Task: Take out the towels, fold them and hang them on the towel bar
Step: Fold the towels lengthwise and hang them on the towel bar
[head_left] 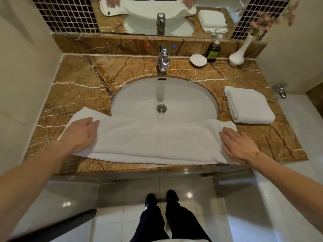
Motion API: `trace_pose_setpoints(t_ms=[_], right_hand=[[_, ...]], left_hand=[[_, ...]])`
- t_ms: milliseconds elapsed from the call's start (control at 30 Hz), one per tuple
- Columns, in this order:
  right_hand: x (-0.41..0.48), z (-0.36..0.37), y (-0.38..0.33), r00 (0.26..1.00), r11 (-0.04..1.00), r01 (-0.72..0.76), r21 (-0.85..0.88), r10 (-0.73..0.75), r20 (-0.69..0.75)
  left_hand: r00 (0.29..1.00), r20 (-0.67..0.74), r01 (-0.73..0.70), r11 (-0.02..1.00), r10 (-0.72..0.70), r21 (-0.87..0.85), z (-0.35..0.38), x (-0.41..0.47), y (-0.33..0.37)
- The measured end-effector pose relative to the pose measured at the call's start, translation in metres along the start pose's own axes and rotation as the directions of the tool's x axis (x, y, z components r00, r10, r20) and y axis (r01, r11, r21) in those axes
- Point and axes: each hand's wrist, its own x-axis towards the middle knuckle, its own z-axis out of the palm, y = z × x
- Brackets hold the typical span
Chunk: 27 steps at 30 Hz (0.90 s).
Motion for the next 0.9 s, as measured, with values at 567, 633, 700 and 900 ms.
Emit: trace_pose_setpoints(t_ms=[567, 633, 700, 900], right_hand=[[0.018, 0.046, 0.001, 0.973, 0.96, -0.167, 0.226, 0.122, 0.197], [0.019, 0.045, 0.002, 0.97, 0.954, -0.18, 0.242, 0.131, 0.205], [0.017, 0.043, 0.0, 0.971, 0.948, -0.184, 0.26, 0.135, 0.197], [0.032, 0.003, -0.013, 0.978, 0.896, -0.14, 0.422, 0.192, -0.083]], left_hand=[[0.926, 0.143, 0.368, 0.918, -0.349, -0.146, 0.053, -0.004, 0.029], [0.923, 0.156, 0.373, 0.917, -0.352, -0.14, 0.054, -0.005, 0.028], [0.923, 0.157, 0.371, 0.92, -0.351, -0.128, 0.051, -0.005, 0.03], [0.974, 0.045, 0.226, 0.971, -0.223, -0.078, 0.028, 0.005, 0.034]])
